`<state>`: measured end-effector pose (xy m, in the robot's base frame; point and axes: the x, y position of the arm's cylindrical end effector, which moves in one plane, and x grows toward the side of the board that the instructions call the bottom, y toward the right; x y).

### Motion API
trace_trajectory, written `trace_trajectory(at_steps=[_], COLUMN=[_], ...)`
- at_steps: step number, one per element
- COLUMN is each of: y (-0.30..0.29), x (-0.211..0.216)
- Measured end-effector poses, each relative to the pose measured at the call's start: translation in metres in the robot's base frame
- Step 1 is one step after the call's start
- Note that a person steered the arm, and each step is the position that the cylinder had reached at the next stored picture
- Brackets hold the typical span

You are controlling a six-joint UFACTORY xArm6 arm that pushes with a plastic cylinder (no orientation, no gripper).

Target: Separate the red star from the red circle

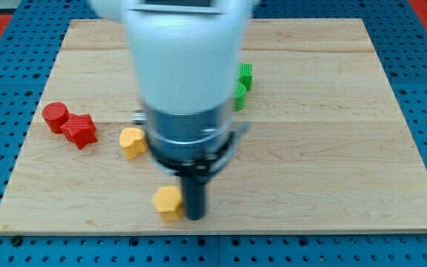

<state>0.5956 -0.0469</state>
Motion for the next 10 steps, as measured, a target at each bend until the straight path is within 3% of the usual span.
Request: trace_trajectory(at_steps=[1,2,3,5,7,10], y=[-0.068,-0.104,-0.099,-0.183,-0.175,-0.212], x=[-0.024,-0.044,-0.071,-0.097,-0.157,-0.142])
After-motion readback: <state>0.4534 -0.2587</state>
